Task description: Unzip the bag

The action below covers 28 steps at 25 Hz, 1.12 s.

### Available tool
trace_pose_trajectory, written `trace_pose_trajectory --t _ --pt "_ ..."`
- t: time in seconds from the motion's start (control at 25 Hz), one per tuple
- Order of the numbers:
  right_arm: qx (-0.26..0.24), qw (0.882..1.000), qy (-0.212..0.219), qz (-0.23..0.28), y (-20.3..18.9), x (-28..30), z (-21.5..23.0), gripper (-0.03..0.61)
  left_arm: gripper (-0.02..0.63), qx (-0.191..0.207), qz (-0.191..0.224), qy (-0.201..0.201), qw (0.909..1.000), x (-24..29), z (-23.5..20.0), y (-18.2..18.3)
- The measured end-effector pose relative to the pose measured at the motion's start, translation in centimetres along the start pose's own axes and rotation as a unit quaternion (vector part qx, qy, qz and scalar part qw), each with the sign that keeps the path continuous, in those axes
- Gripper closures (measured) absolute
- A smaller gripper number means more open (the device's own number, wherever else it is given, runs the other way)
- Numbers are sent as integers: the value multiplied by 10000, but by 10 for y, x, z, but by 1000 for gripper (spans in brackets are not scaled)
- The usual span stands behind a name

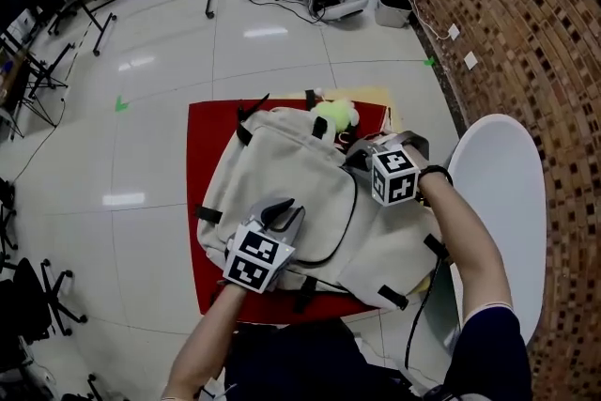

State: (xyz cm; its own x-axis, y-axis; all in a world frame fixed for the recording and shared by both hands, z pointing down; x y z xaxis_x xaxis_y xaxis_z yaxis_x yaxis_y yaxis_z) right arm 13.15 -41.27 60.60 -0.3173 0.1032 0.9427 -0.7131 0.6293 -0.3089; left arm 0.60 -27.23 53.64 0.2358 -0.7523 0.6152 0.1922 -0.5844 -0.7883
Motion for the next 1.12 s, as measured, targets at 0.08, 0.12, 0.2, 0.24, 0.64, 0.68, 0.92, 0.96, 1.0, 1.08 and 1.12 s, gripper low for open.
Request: trace_pose_trajectory --t 0.08,0.12,0.2,0.24,0.64,0.68,0.92,0.96,1.0,1.08,1.12 --pt "-27 9996 48 -285 1 -9 -11 551 531 43 -36 -2 10000 2 -1 -3" --pt "21 9992 36 -391 1 -12 -17 551 531 54 -51 -19 10000 2 -1 -4" --pt "188 9982 -81 -555 3 -18 -26 551 531 88 -69 -75 9999 4 -2 -5" --pt "286 9975 -155 -626 4 -20 -30 551 531 116 -79 -111 9998 4 -2 -6" --pt "1374 9798 -157 -1443 1 -13 -69 551 532 108 40 -413 9991 -2 -9 -9" --pt "1488 9773 -65 -1509 -2 -12 -76 551 532 100 63 -448 9989 -2 -8 -10" --pt "2113 9671 -92 -1417 13 -23 -106 551 532 125 195 -599 9979 -4 -11 -10" --pt "2239 9648 -103 -1375 18 -26 -109 551 532 151 201 -619 9978 -3 -11 -10" --pt "2373 9621 -120 -1337 23 -28 -112 551 532 163 200 -648 9976 -3 -11 -11" --pt "2632 9559 -151 -1294 32 -32 -119 551 532 151 194 -724 9971 -2 -12 -11" --pt "2739 9531 -128 -1284 37 -33 -123 551 532 139 192 -761 9968 -3 -12 -10"
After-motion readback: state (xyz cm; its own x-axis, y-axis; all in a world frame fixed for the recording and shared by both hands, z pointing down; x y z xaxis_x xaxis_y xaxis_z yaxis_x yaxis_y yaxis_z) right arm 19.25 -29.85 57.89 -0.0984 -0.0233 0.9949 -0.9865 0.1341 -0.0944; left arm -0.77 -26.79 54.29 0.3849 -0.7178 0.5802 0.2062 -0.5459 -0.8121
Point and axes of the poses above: the fingertips, and each gripper's own axes: x forward along the fingers, z to its right, y out of its top, the point moved 5 cm from there along -x, backward along the fingers, and after that the axes turned 12 degrees about y, right-handed, at the moved point
